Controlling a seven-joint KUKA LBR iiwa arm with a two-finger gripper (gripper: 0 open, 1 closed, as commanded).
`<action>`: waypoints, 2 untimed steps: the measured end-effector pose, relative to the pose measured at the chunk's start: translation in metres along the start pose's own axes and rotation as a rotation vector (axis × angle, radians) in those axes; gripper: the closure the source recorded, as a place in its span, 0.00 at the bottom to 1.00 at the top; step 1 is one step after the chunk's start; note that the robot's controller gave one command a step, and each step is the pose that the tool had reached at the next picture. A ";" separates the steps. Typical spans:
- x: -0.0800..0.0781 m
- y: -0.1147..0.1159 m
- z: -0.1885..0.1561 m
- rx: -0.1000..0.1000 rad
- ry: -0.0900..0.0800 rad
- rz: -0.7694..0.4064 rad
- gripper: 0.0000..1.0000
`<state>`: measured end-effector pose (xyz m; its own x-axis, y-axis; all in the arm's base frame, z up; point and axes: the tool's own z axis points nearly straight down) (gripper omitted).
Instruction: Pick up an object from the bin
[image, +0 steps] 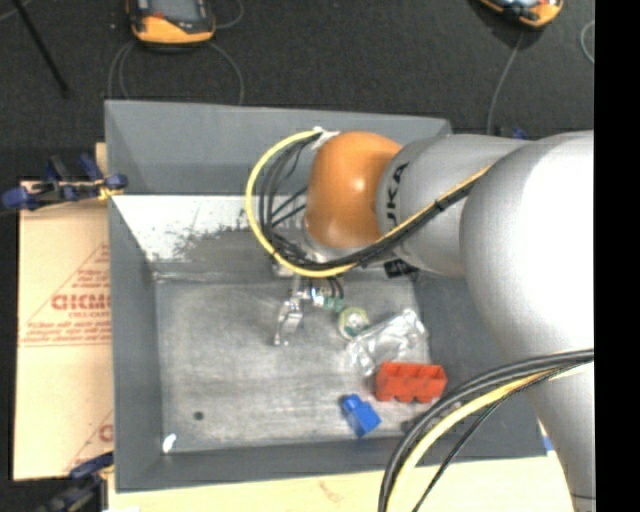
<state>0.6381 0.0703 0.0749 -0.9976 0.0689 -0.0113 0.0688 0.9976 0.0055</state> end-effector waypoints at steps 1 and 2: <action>0.029 -0.037 -0.081 0.005 0.001 0.102 0.00; 0.000 -0.108 -0.003 -0.001 -0.008 -0.055 0.00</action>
Offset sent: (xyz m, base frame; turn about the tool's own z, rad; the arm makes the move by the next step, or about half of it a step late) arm -0.0348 -0.0328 0.0746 0.1016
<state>0.6305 -0.0377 0.0768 -0.9997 0.0138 -0.0200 0.0137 0.9999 0.0054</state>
